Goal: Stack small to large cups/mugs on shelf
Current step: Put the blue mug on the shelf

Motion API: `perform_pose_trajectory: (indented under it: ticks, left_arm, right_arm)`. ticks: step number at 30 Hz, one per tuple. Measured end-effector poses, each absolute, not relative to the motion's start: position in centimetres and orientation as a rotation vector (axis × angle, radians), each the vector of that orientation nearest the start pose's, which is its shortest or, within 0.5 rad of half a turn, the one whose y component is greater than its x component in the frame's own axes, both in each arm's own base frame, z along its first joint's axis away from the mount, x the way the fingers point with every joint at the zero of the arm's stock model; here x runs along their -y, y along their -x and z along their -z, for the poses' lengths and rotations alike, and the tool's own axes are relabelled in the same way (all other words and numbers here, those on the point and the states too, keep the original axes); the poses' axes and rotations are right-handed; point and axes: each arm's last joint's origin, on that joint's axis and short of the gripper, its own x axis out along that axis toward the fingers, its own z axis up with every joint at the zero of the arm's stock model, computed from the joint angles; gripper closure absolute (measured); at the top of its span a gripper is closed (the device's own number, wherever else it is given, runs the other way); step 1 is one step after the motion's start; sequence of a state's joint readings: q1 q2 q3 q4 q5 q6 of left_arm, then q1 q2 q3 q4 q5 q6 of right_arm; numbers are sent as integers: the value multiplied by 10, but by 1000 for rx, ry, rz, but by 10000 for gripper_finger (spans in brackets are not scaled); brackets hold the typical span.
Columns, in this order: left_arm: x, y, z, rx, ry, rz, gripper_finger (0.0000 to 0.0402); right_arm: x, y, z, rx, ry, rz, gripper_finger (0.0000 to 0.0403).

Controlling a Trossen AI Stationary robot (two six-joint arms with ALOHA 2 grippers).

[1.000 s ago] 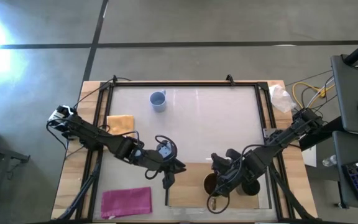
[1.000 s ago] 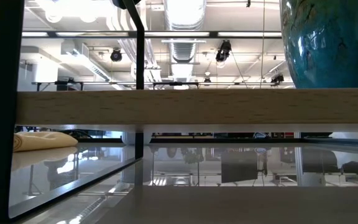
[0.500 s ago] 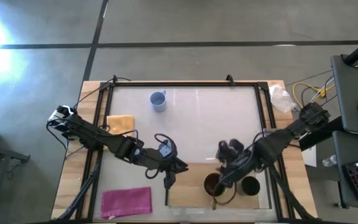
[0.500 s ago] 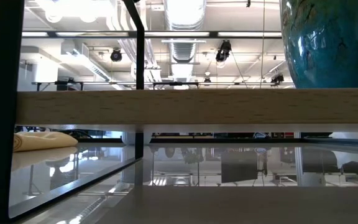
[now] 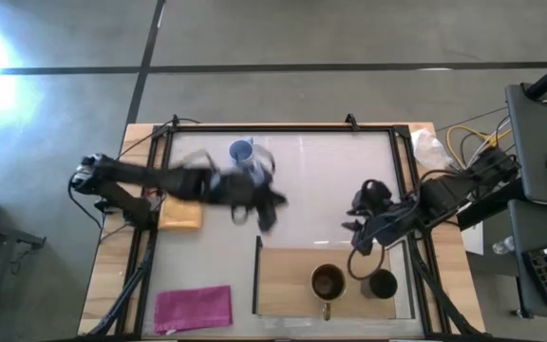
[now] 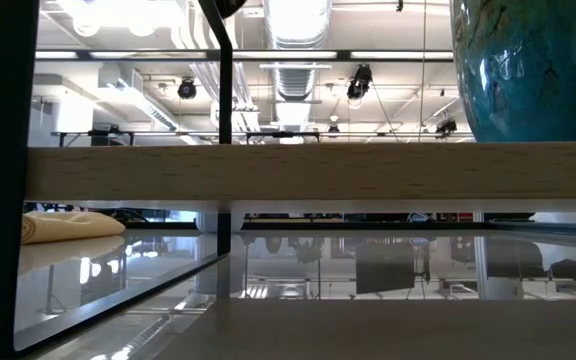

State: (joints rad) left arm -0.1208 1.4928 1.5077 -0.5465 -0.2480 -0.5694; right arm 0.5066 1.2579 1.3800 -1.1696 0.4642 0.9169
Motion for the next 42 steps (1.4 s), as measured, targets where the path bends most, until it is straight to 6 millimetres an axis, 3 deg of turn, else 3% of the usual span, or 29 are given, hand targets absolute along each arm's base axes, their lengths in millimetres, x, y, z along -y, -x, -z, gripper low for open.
perform_pose_trajectory:
  ticks: [3,9,14,19,24,32,36,42]
  left_arm:
    - [-9,-310,-390,-614,466,-402,343]
    - [-83,-281,-383,-808,432,-630,342]
    - [-147,-254,-363,-849,637,-849,342]
    - [-193,-235,-335,-889,747,-878,342]
    - [-215,-234,-306,-1006,738,-842,342]
    - [-230,-251,-266,-1149,720,-703,342]
    - [-232,-253,-264,-1171,659,-670,342]
    - [-222,-245,-282,-1152,611,-616,343]
  right_arm:
    - [-88,-190,-361,-884,-368,459,227]
    - [-78,-180,-359,-898,-392,595,193]
    - [-66,-183,-360,-872,-468,678,173]
    - [-53,-187,-360,-855,-508,746,170]
    - [-42,-189,-360,-853,-517,790,170]
    - [-32,-190,-359,-853,-535,841,170]
    - [-32,-190,-357,-855,-541,852,170]
    - [-32,-190,-354,-868,-553,865,170]
